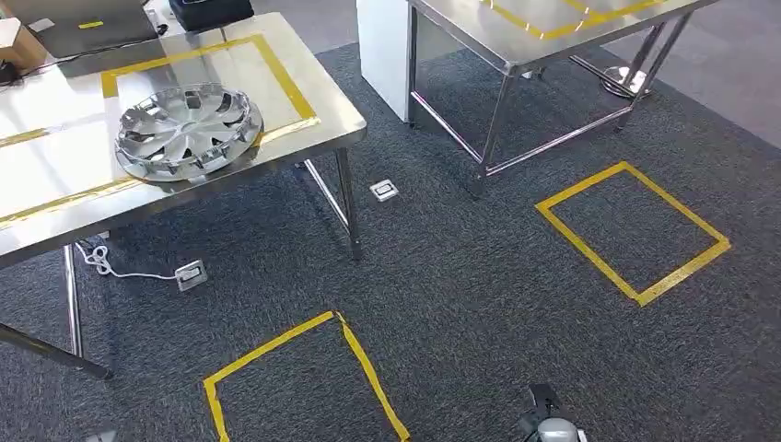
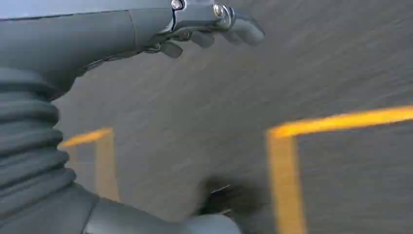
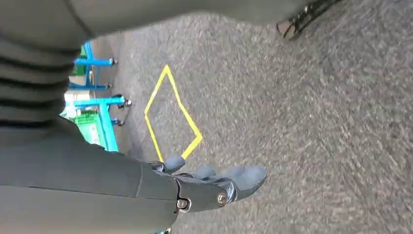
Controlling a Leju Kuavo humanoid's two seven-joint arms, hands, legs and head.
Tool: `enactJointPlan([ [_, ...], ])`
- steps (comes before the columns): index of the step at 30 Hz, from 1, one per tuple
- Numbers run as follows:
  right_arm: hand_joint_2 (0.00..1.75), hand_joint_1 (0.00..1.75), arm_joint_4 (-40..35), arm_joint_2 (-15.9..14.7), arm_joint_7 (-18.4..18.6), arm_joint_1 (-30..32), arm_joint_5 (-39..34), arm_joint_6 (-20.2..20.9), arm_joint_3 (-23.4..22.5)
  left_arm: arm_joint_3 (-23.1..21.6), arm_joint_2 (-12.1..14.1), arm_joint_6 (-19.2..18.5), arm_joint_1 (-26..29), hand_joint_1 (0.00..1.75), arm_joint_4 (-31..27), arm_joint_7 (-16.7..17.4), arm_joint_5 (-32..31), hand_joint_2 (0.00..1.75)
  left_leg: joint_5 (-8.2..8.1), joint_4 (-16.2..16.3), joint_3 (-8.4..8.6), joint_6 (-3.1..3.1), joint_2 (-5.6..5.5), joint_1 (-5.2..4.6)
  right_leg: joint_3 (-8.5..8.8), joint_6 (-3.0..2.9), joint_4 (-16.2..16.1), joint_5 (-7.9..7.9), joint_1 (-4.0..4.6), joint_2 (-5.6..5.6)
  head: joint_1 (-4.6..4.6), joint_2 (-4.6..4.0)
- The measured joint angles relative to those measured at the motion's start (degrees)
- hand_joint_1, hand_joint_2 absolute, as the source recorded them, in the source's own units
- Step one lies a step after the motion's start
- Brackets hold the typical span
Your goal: Take the parts from the cabinet and place them on the table.
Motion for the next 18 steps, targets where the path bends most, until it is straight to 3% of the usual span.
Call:
enactJointPlan([
  [2, 1.75, 0.00, 0.0, -0.6, 0.0, 0.4, 0.7, 0.0, 0.4, 2.2, -1.4, 1.0, 4.5, 0.00, 0.6, 3.7, 2.9, 1.75, -0.01, 0.0, -0.09, -0.04, -0.12, 0.00, -0.01, 0.01, 0.0, -0.08, 0.00, -0.16, 0.02, 0.00],
  [4, 1.75, 0.00, -0.1, -1.3, 0.0, 1.0, -0.3, -0.1, 2.5, 3.0, -2.4, 1.4, 7.9, 0.00, 0.6, 4.6, 4.8, 1.75, -0.02, 0.1, -0.22, -0.04, -0.32, 0.00, -0.02, 0.02, 0.0, -0.10, 0.00, -0.33, 0.04, 0.00],
  [12, 1.75, 0.00, -1.7, -2.8, 0.0, 2.6, -8.0, -0.5, 12.7, 2.9, -3.4, 0.3, 13.2, 0.00, -0.3, 1.8, 11.7, 1.75, 0.06, 0.2, -0.44, 0.14, -0.61, -0.01, 0.07, 0.27, 0.0, 0.00, -0.18, -0.65, 0.02, 0.00],
  [18, 1.75, 0.00, -3.6, -3.7, 0.0, 4.2, -14.2, -0.9, 21.6, 0.1, -3.5, -1.2, 15.2, 0.00, -2.0, -1.1, 16.6, 1.75, 0.11, 0.3, -0.46, 0.19, -0.64, -0.02, 0.10, 0.34, 0.0, 0.05, -0.18, -0.76, 0.02, 0.00],
])
